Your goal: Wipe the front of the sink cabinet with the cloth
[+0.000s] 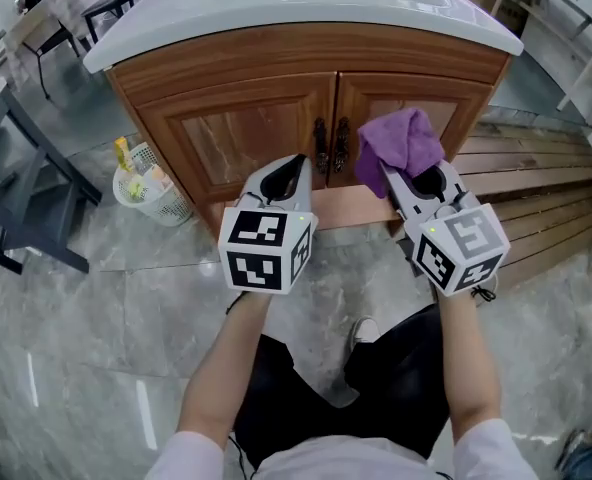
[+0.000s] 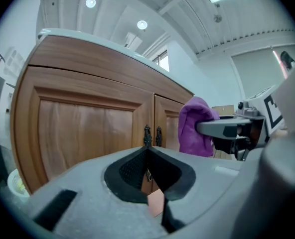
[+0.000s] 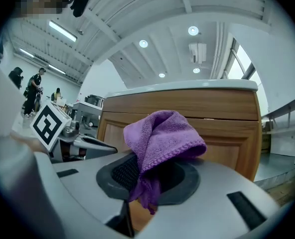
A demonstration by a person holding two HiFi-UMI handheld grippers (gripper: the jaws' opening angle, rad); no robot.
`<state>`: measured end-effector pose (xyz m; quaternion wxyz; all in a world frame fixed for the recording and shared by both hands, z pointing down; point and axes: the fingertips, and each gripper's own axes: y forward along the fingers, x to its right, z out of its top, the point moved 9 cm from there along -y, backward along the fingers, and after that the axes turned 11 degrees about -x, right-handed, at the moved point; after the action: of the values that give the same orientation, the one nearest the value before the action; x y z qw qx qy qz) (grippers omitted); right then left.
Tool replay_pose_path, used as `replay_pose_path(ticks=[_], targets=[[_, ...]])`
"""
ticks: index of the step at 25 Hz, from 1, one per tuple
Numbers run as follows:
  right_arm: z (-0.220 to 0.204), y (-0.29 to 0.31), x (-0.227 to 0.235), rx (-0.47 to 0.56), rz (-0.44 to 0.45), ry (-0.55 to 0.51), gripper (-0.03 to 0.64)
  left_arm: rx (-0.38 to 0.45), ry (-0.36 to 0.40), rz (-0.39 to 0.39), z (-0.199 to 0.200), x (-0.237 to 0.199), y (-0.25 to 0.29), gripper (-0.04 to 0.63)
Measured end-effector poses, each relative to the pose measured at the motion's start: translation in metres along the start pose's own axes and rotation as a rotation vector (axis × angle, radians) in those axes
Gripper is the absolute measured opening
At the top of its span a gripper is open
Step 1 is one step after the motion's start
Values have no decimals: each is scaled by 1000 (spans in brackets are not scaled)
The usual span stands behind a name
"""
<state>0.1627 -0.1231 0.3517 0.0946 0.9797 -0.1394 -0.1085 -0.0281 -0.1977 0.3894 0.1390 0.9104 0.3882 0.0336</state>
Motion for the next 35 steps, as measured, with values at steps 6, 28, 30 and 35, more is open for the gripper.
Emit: replay_pose_path(ticks=[6,28,30,35], targets=[[15,27,-58,25,128,-28,72,4,-28,84,-13,-30,-32,5],[-14,164,-233,20,430,-99,72,-80,-115,411,-90,-116,-143,5],[-17,176,-240,19,421,-121,72,-87,-120,419,-93,-120,-146,5],[-23,192,-246,8,416,-166,72,-87,-131,424,-97,-123,-140,5]])
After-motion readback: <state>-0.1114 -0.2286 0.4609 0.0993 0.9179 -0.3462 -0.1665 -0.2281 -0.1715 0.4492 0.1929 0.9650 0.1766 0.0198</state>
